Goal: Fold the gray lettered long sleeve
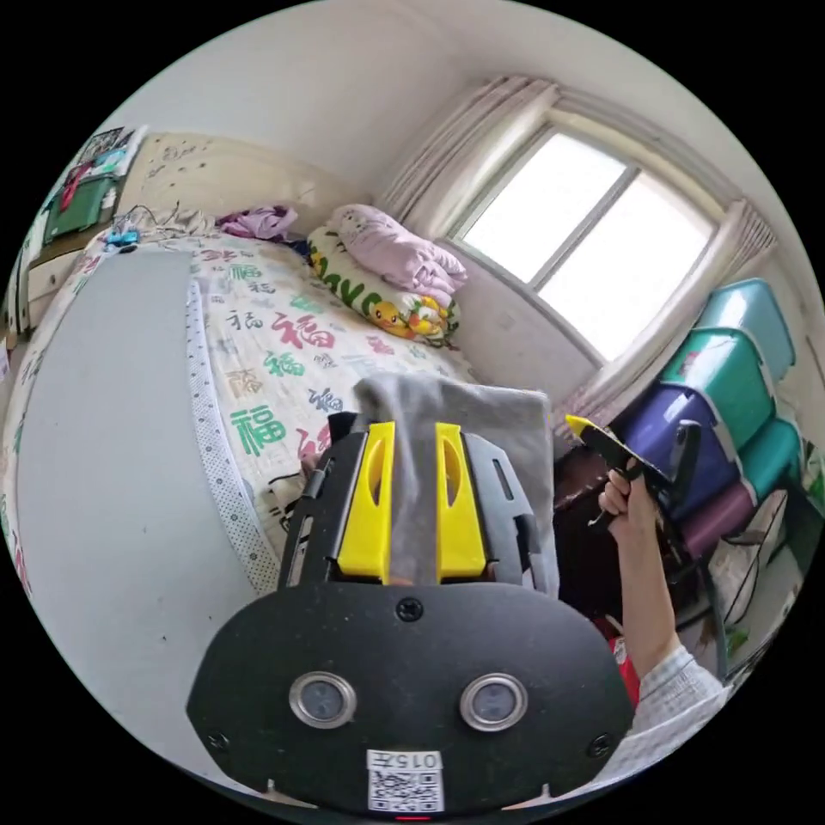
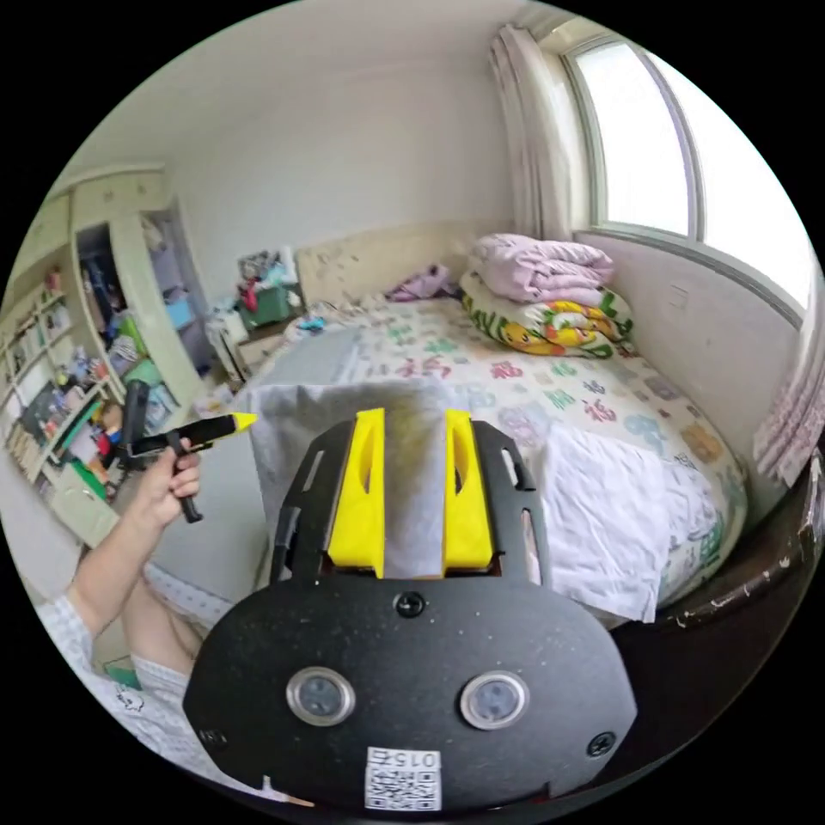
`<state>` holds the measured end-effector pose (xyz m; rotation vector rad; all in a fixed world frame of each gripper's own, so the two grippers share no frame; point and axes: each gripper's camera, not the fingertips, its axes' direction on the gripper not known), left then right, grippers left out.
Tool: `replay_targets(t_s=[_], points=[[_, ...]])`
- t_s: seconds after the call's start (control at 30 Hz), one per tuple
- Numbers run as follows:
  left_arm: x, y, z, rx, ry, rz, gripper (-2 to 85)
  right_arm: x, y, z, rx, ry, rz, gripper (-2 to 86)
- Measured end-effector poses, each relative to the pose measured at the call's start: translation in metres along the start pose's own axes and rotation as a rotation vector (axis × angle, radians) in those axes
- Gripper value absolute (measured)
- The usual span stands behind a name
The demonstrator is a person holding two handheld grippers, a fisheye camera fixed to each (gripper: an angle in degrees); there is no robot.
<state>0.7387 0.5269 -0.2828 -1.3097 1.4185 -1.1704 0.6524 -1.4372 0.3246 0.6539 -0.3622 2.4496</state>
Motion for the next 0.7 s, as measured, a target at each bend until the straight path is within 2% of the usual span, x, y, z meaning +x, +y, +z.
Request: replay_targets(t_s=[0.13,0.23,0.3,0.37,0.4,0.47,0.57,0.63,0.7], points=[[0.003,0.051,0.074,-0.112,-0.009,0.184,8.0,-0.053,0.04,0.102,-0.025,0.008,-0.191,3.6],[0.026,0.081,0.122,-0.157,-0.039,0.314,8.2,-0.056,0.044,0.169,-0.117,0.094,-0.185,0.9],[0.044,0.098,0.149,-0.168,-0.002,0.39,8.2,-0.046,0.051,0.207,-0.083,0.086,-0.188,-0.3],[0.062,0.125,0.194,-0.22,-0.092,0.489,8.0,-0.044,0.046,0.227,-0.082,0.111,-0.19,-0.5],[0.064,0.134,0.207,-0.231,-0.117,0.51,7.9,-0.047,0.042,0.239,-0.079,0.133,-0.2,-0.5],[0.058,0.163,0.226,-0.126,-0.154,0.508,7.5,-0.048,0.035,0.254,-0.065,0.139,-0.201,-0.6],[0.044,0.171,0.241,-0.148,-0.107,0.445,7.4,-0.042,0.019,0.27,-0.032,0.099,-0.183,-0.7],[0.039,0.176,0.247,-0.168,-0.097,0.447,7.4,-0.026,0.009,0.268,0.025,0.044,-0.126,-0.6],[0.038,0.181,0.25,-0.18,-0.101,0.459,7.6,0.021,0.008,0.25,0.168,-0.057,0.022,0.3]])
